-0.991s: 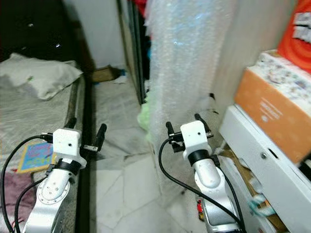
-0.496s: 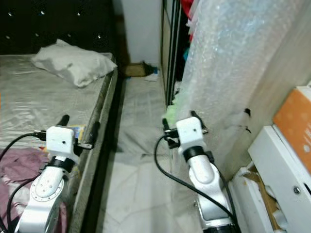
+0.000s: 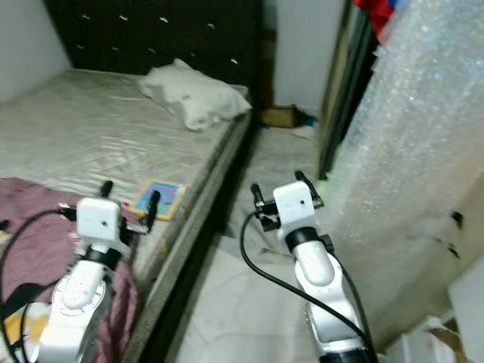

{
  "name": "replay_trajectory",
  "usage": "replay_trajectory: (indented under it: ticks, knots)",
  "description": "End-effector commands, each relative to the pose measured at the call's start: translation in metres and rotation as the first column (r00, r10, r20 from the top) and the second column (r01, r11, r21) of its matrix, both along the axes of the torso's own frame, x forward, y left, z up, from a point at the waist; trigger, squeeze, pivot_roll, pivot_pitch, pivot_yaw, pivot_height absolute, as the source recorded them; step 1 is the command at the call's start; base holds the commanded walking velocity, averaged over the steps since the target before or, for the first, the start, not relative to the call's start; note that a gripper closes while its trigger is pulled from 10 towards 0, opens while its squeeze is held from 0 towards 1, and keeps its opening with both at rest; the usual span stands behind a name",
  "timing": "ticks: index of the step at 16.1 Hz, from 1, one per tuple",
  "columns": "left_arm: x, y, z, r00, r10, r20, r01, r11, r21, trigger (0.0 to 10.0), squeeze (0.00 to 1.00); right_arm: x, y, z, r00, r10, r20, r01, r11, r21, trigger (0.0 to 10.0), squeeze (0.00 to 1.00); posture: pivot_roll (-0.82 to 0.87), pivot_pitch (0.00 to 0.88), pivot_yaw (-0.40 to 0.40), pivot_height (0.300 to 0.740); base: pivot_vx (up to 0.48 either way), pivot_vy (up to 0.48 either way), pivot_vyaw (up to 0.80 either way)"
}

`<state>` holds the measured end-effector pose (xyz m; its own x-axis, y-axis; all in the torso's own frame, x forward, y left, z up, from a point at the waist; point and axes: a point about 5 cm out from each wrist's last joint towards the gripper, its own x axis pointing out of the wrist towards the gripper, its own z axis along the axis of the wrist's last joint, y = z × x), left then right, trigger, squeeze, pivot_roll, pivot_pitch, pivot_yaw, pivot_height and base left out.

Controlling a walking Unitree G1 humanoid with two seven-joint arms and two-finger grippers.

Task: Clean up the room

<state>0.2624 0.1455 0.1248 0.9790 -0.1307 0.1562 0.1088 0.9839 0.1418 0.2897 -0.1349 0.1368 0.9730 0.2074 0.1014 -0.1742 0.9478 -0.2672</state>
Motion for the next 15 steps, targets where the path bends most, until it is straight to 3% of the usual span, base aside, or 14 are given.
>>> replay_trajectory:
  ticks: [1, 15]
  knots:
    - [0.0018, 0.001, 0.0013, 1.0, -0.002, 0.005, 0.002, 1.0, 0.012, 10.0, 0.0, 0.0019, -0.0007, 0.0011, 1.0, -0.01, 0.007, 0.01, 1.0, 0.005, 10.0, 0.0, -0.09, 0.0, -0.003, 0.74, 0.0, 0.0, 0.8]
    - [0.0063, 0.0011, 0.0019, 1.0, -0.005, 0.02, 0.005, 1.0, 0.023, 10.0, 0.0, 0.0068, 0.0006, 0.0015, 1.0, -0.012, 0.027, 0.012, 1.0, 0.003, 10.0, 0.0, -0.09, 0.0, -0.002, 0.74, 0.0, 0.0, 0.8]
